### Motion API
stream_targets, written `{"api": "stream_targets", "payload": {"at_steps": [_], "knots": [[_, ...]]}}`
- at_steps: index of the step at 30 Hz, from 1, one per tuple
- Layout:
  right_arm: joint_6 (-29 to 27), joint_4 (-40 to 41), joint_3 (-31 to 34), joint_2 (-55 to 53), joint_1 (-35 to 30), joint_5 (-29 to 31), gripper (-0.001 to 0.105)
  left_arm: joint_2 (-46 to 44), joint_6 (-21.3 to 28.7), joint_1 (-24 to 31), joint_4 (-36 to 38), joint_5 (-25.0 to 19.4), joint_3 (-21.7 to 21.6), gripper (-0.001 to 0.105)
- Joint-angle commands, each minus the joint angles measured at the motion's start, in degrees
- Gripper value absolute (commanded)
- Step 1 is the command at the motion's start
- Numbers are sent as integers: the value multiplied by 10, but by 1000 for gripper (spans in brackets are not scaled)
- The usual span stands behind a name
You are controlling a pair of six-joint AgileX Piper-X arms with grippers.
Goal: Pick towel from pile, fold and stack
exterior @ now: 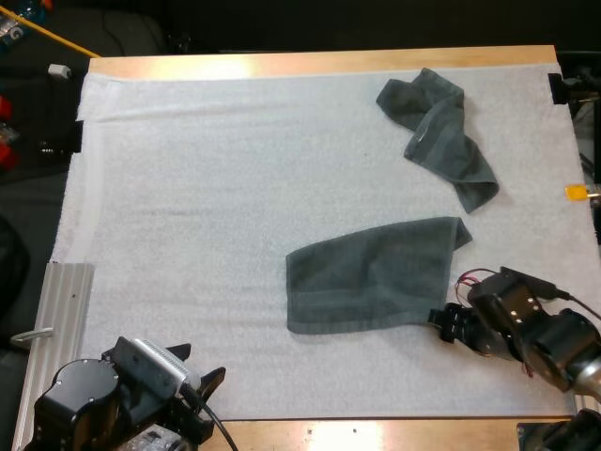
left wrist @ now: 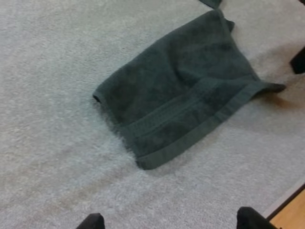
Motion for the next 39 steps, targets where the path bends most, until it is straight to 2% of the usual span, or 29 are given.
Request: {"api": "stream_targets", "payload": {"at_steps": [1,5,7,11,14,25,27,30,32,33,34,39], "knots": [[16,-14,5,8,-2,0,64,1,-4,-2,-2,6,-1,55],[66,-50,21,38,-2,0,44,1,-4,-2,-2,9,-1,55],[93,-65,26,53,-2,0,42,1,-4,-2,-2,9,-1,55],[167,-113,43,78,-2,-13,42,1,-4,-2,-2,9,-1,55],[198,-147,53,93,-2,-25,42,1,-4,-2,-2,9,-1,55],[273,-226,81,131,-2,-39,39,1,-4,-2,-2,9,-1,55],[275,-225,85,135,-2,-39,35,1,-4,-2,-2,9,-1,55],[275,-225,91,135,-2,-39,22,1,-4,-2,-2,9,-1,55],[262,-227,90,135,-2,-39,7,1,-4,-2,-2,9,-1,55],[257,-230,90,135,-2,-39,3,1,-4,-2,-2,9,-1,55],[244,-235,90,135,-2,-39,0,1,-4,-2,-2,9,-1,55],[180,-238,90,135,-2,-55,0,1,-4,-2,-2,9,-1,55]]}}
